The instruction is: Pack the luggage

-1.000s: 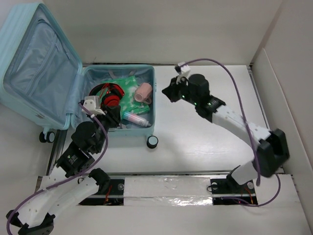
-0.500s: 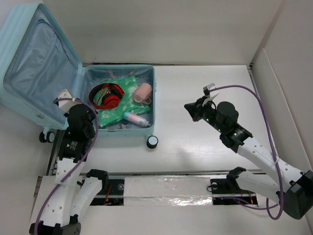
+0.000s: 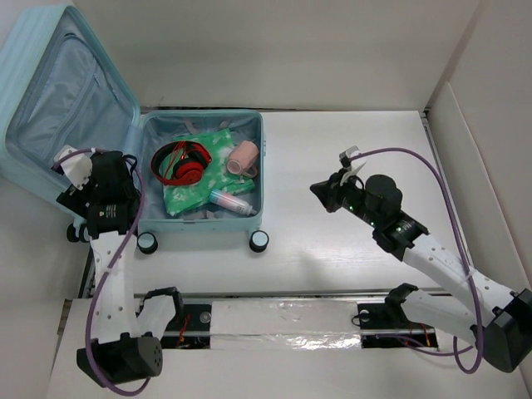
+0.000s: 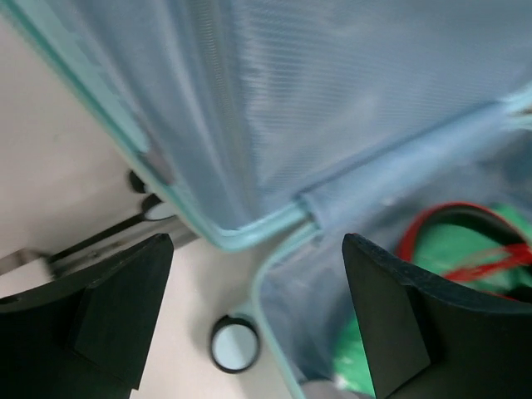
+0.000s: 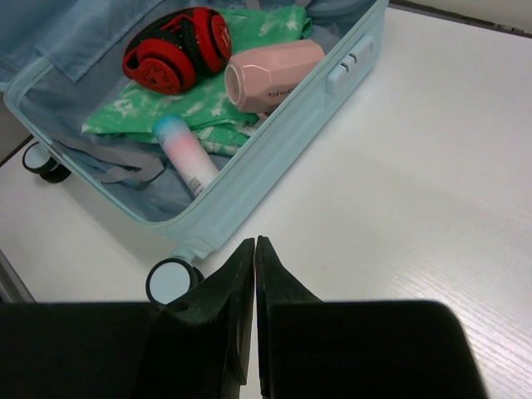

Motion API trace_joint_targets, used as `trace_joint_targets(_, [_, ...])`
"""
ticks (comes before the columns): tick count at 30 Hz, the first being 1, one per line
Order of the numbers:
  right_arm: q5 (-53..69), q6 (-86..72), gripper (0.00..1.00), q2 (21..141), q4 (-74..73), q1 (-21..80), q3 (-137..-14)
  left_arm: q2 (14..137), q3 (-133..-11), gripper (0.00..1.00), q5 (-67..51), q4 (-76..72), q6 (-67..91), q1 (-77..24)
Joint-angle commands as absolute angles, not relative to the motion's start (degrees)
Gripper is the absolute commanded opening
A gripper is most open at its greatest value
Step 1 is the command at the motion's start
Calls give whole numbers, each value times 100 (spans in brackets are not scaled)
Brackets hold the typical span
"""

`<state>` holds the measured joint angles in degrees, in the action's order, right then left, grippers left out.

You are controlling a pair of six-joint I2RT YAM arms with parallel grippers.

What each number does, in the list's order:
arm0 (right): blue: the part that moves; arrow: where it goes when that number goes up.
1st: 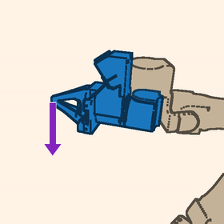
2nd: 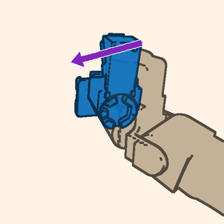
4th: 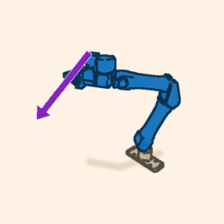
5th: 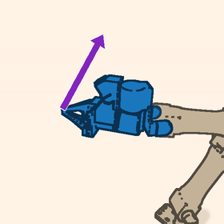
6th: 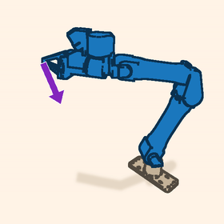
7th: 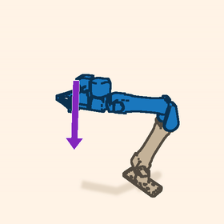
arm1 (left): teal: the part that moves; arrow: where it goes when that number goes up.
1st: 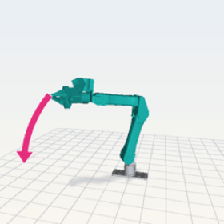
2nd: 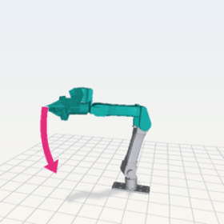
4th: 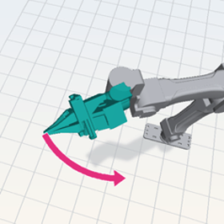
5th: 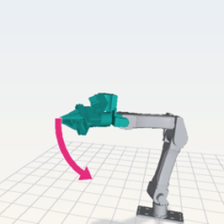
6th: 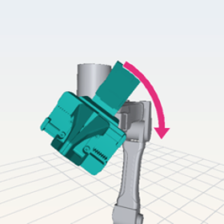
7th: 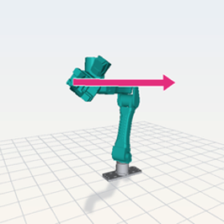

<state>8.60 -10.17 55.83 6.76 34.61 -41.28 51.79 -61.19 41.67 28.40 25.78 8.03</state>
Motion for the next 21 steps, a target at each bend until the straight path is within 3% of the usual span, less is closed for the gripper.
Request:
trace_joint_targets(1, [888,-844,9,5397,607,3577,-4403,5176,-6179,80,4768,3014,2619,1081])
trace_joint_targets(6, [923,-765,9,5317,580,3752,-4447,5903,-6459,77,5493,2787,2155,1579])
trace_joint_targets(10, [870,-703,9,5361,536,3867,-4482,6240,-6609,68,4660,2909,2435,2513])
trace_joint_targets(11, [783,-694,9,5414,536,3928,-4491,6214,-6583,67,4693,2805,2330,2514])
trace_joint_targets(12, [782,-686,9,5449,527,3929,-4509,6205,-6583,59,4711,2699,2303,2514])
trace_joint_targets(17, [721,-624,9,5642,519,4184,-4588,6416,-6934,49,4658,2699,2224,2374])
trace_joint_targets(21, [519,-545,9,5818,466,4403,-4667,6250,-6751,17,5291,2339,1925,1574])
